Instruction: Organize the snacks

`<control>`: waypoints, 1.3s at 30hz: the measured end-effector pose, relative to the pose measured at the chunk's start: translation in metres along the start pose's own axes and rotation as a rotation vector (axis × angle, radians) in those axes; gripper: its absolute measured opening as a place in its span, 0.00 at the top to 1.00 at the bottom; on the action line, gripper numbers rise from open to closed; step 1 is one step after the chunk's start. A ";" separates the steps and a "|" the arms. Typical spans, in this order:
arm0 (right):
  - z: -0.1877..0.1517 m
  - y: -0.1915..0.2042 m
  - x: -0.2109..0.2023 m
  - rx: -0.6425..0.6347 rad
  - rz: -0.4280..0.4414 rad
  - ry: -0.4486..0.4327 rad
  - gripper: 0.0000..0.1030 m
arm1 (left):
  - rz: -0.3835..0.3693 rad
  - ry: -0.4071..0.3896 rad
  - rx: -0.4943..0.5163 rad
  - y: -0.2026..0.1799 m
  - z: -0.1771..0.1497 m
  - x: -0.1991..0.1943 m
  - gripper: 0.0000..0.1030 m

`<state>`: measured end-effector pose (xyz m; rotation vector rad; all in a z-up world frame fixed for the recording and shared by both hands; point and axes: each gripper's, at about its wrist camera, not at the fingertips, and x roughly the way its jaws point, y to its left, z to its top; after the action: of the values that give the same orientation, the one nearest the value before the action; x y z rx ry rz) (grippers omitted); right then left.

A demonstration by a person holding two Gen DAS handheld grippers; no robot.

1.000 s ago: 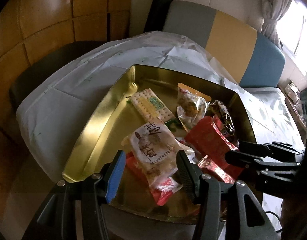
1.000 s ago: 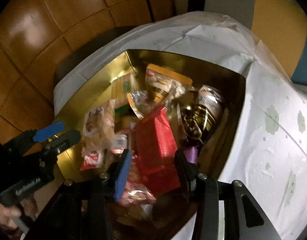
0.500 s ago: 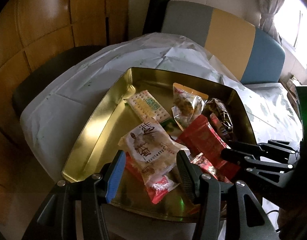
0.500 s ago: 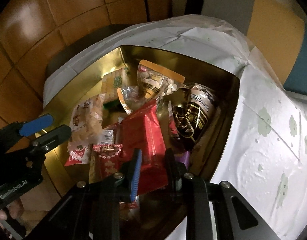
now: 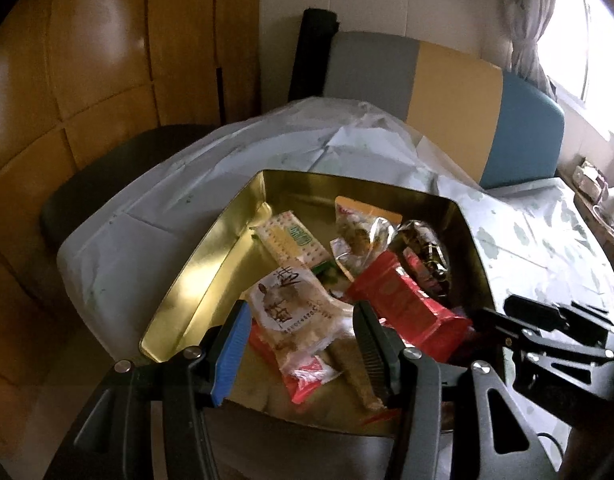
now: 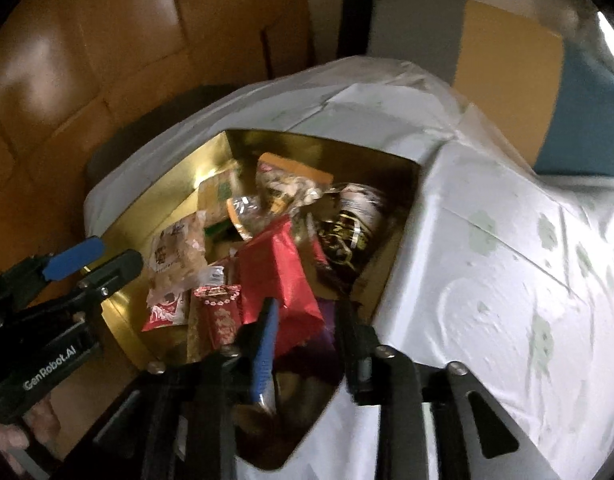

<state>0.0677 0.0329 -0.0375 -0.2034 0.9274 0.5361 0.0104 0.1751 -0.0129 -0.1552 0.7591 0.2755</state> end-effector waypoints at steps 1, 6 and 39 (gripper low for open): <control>-0.002 -0.002 -0.004 0.013 -0.006 -0.009 0.60 | -0.003 -0.006 0.001 -0.002 -0.001 -0.002 0.47; -0.018 -0.011 -0.025 0.095 -0.057 -0.062 0.57 | -0.008 -0.035 0.014 -0.011 -0.004 -0.013 0.42; -0.051 -0.021 -0.051 0.176 -0.155 -0.138 0.40 | 0.056 -0.108 0.061 -0.030 -0.010 -0.035 0.34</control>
<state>0.0182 -0.0224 -0.0274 -0.0767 0.8115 0.3190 -0.0115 0.1379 0.0050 -0.0610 0.6646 0.3117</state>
